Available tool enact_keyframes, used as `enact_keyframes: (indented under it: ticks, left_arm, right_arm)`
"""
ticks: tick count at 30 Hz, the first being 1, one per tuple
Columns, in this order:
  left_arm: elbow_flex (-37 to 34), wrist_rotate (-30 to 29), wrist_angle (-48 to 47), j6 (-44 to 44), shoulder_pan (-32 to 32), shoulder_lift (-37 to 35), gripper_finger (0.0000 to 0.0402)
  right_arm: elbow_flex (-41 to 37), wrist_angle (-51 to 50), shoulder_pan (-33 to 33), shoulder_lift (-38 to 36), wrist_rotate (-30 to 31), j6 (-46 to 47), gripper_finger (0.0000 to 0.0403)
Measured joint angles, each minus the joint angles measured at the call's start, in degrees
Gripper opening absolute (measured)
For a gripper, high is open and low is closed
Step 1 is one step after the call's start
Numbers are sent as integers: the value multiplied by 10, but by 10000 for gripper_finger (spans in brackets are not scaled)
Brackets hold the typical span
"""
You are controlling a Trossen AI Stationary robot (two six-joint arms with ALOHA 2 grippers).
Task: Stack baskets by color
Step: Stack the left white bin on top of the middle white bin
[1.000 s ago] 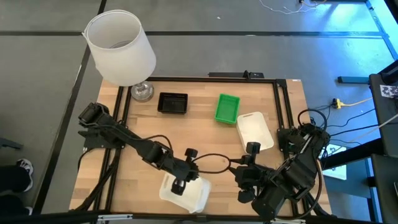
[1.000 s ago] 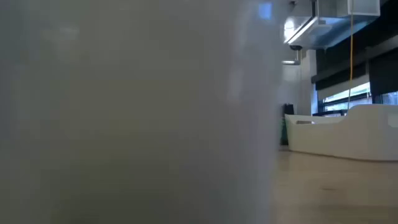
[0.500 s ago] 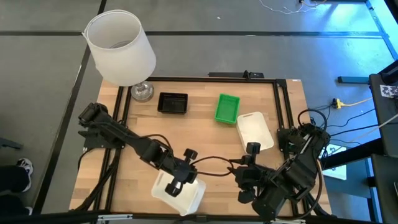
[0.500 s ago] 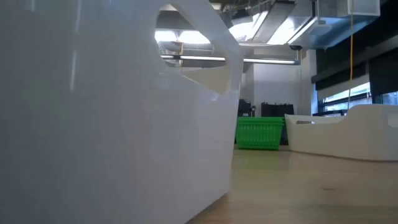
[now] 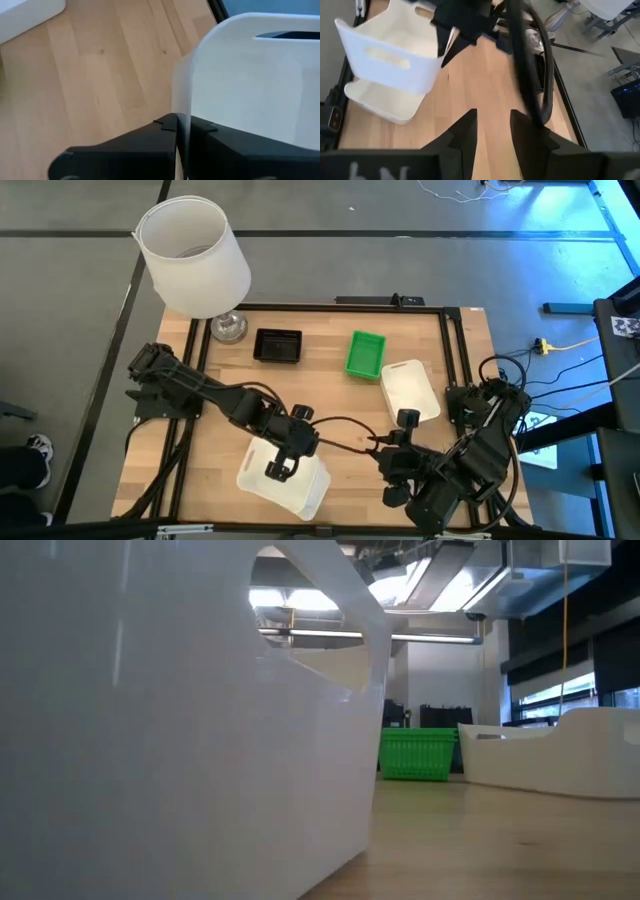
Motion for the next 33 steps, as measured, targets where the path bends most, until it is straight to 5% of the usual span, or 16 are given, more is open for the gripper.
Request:
enact_keyframes:
  ticks: [13, 33]
  left_arm:
    - [1, 3, -21, 21, -10, 45, 0]
    - [50, -8, -43, 15, -19, 58, 0]
  right_arm:
    - [0, 2, 8, 0, -20, 72, 117]
    - [0, 2, 7, 0, -19, 54, 117]
